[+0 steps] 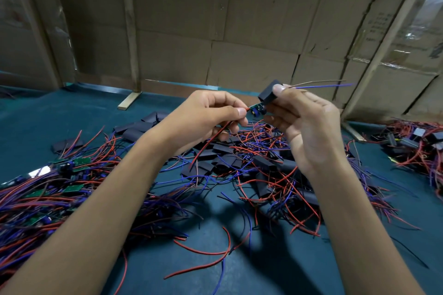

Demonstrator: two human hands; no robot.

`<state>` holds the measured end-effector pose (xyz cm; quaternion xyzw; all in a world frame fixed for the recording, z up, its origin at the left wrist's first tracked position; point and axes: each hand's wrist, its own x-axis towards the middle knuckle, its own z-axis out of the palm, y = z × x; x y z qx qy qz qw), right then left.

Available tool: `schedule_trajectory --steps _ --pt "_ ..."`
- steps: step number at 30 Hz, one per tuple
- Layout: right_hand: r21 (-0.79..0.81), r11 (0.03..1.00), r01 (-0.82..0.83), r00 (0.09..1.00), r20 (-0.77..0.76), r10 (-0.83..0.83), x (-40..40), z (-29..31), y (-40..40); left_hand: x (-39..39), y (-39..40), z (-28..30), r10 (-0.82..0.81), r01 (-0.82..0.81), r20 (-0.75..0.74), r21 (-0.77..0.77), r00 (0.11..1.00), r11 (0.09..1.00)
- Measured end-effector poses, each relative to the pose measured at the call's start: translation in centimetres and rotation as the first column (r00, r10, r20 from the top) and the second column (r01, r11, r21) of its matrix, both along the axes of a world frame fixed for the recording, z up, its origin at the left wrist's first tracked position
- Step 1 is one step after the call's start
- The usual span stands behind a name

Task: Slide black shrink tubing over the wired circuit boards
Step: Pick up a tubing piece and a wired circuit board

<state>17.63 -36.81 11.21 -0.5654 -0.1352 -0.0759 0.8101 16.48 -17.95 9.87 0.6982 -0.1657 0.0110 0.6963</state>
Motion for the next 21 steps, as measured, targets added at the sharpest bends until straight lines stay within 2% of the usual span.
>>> schedule_trajectory --steps 7,14,21 --pt "0.019 1.000 0.013 0.993 -0.115 -0.010 -0.2 0.1 0.0 0.2 -1.1 0.1 0.101 -0.100 0.009 -0.090 0.995 0.991" --pt "0.088 0.994 0.068 0.964 -0.263 -0.042 0.3 0.0 -0.1 0.5 -1.3 -0.2 0.188 -0.185 0.096 -0.046 0.977 0.982" --pt "0.060 0.998 -0.029 0.957 -0.288 0.046 0.5 -0.2 -0.1 0.9 -1.3 -0.6 0.222 -0.223 0.170 -0.013 0.960 0.975"
